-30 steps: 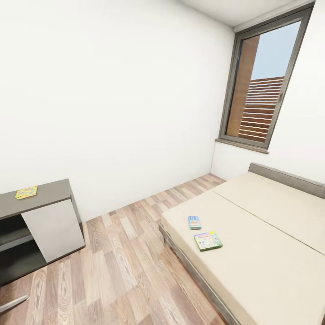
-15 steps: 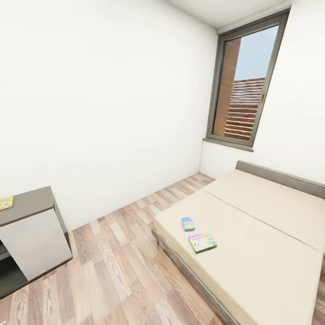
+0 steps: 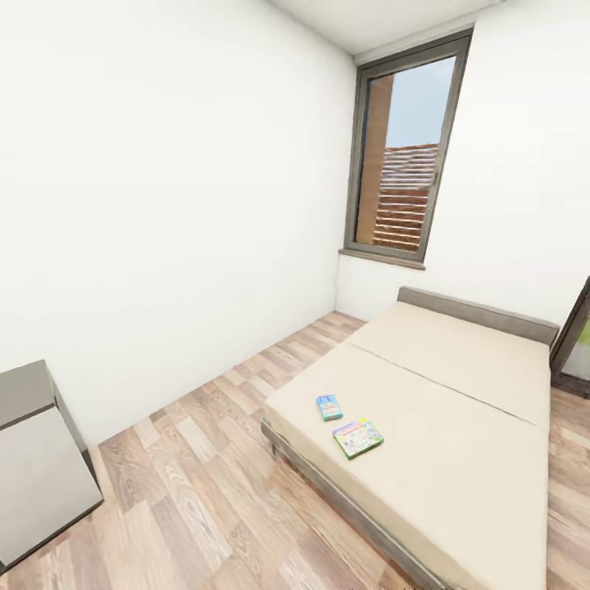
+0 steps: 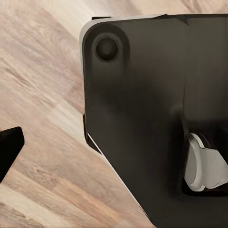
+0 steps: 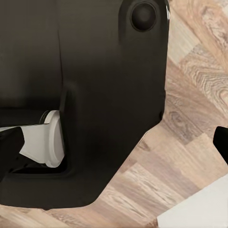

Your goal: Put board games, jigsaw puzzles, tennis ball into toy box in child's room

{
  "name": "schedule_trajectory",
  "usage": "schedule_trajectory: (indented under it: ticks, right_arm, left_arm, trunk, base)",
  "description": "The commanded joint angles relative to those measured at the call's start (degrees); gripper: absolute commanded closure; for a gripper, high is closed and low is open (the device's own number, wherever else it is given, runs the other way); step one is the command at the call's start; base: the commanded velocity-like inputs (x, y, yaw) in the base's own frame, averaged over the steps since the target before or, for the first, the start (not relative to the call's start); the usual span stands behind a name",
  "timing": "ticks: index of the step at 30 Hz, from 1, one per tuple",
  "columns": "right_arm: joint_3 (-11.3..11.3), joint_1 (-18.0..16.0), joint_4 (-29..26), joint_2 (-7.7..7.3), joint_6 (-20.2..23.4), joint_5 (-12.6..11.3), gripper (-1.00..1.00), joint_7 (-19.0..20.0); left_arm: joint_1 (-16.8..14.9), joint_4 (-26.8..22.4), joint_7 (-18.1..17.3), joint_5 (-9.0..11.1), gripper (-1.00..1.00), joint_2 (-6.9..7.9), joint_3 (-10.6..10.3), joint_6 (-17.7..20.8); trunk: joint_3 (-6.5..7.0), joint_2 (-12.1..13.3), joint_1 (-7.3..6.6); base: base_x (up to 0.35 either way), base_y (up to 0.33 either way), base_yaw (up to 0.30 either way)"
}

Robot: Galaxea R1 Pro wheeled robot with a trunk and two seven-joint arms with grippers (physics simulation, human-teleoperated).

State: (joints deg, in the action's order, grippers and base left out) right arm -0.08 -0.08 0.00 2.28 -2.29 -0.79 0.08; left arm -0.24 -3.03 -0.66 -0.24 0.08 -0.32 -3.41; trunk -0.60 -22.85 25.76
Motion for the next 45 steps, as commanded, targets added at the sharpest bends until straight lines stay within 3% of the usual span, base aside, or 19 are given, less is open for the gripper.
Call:
schedule_trajectory:
  ticks: [1,23,31,45]
  right_arm:
    - [-0.01,-0.01,0.0,0.01,-0.17,-0.09,-1.0,0.01]
    - [-0.09,-0.01,0.0,-0.1,-0.17,-0.09,-1.0,0.01]
    - [-0.1,-0.01,0.0,-0.13,-0.17,-0.09,-1.0,0.01]
    - [-0.1,-0.01,0.0,-0.14,-0.17,-0.09,-1.0,0.01]
  left_arm:
    - [-0.02,0.05,-0.06,-0.03,-1.0,0.01,-0.03,-0.19]
    - [-0.02,-0.02,-0.04,-0.03,-1.0,-0.04,-0.16,-0.19]
    - [-0.02,-0.04,0.03,-0.03,-1.0,-0.08,-1.6,-0.22]
    - [-0.02,-0.04,0.04,-0.03,-1.0,-0.08,-1.87,-0.28]
  trunk:
    - [-0.06,-0.07,0.03]
    - [-0.06,-0.07,0.03]
    - [-0.06,-0.07,0.03]
    - [-0.06,-0.07,0.03]
  base:
    - [0.005,0.287,-0.281]
    - [0.016,0.278,-0.284]
    - [0.169,0.264,-0.285]
    - [0.229,0.257,-0.285]
